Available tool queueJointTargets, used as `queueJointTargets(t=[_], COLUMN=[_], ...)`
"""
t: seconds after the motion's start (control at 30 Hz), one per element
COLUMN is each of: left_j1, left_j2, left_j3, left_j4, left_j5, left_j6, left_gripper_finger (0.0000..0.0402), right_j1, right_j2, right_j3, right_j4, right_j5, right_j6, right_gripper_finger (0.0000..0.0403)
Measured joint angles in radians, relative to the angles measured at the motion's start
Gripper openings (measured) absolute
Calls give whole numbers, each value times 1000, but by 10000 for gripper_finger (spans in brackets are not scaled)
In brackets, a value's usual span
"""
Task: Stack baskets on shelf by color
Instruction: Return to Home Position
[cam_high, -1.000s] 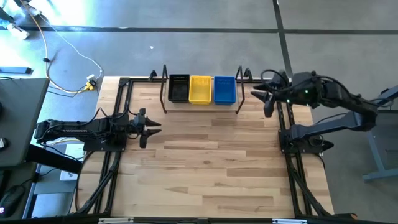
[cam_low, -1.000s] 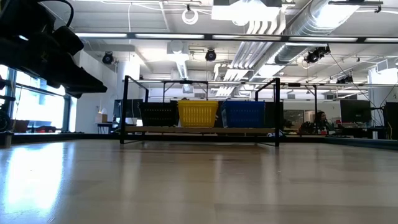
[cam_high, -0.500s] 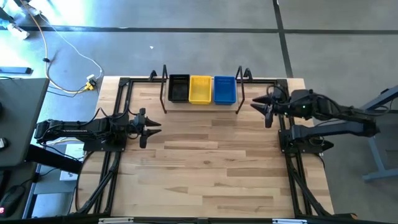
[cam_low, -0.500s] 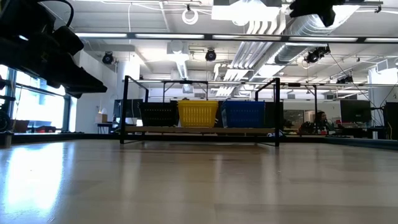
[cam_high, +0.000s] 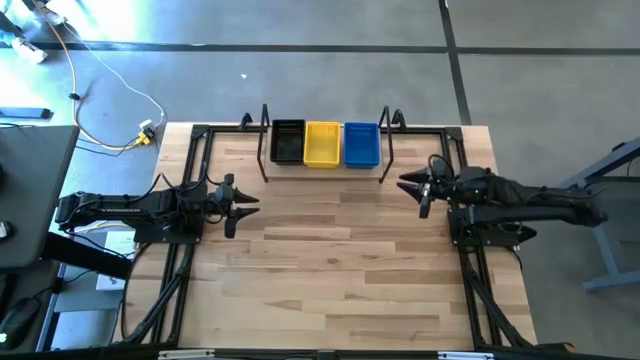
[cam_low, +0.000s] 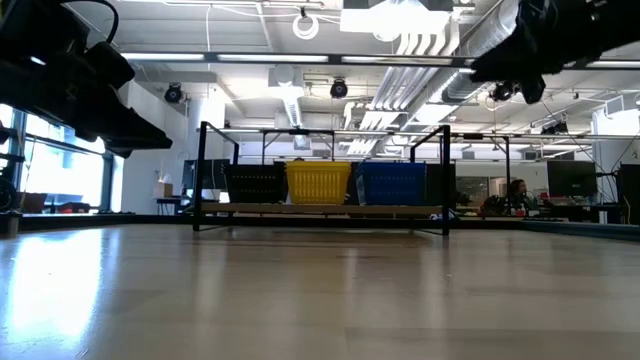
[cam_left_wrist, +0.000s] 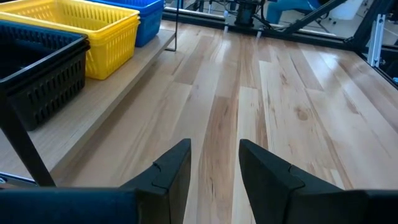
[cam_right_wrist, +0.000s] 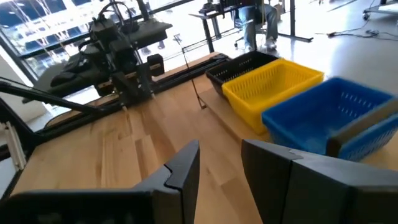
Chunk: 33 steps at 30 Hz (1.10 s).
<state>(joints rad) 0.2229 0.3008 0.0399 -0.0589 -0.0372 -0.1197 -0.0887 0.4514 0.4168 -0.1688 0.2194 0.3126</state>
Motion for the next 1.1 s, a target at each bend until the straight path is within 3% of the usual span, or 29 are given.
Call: queueJointTargets(t=[0.47, 0.8, 1.1], left_j1=[0, 0, 0], left_j2=[0, 0, 0], left_j3=[0, 0, 0], left_j4=[0, 0, 0], left_j5=[0, 0, 0], left_j6=[0, 0, 0], left_gripper_finger=[125, 125, 125], right_j1=[0, 0, 0], right_j2=[-189, -262, -319], right_j3=[-293, -351, -351], right_j4=[256, 260, 118], right_j5=[-42, -63, -63], right_j6=[29, 23, 22], right_gripper_finger=[105, 105, 105])
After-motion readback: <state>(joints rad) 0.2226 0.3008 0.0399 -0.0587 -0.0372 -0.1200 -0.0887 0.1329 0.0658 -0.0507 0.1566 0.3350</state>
